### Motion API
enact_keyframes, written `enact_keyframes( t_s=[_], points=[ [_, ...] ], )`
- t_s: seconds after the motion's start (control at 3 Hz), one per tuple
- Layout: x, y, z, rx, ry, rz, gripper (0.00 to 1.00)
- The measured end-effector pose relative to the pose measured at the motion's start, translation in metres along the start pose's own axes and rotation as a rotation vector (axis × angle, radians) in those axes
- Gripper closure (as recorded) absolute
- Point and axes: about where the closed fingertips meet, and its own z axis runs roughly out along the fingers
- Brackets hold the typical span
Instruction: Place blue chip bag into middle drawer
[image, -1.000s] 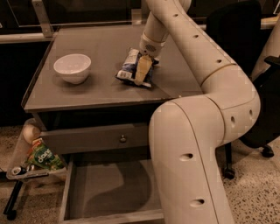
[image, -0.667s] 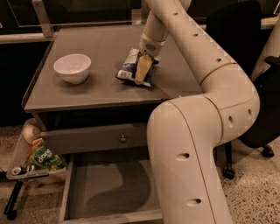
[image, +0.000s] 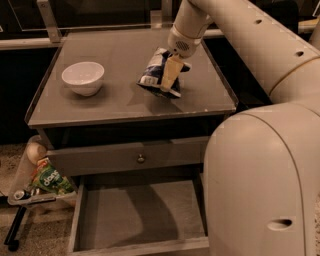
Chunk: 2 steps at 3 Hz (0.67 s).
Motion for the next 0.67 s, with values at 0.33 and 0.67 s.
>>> enact_keyframes(
  t_s=[0.33, 0.67],
  points=[
    [0.0, 0.0, 0.001, -0.001, 0.0, 0.0, 1.0],
    [0.007, 0.014, -0.01, 0.003, 0.034, 0.003, 1.0]
  ],
)
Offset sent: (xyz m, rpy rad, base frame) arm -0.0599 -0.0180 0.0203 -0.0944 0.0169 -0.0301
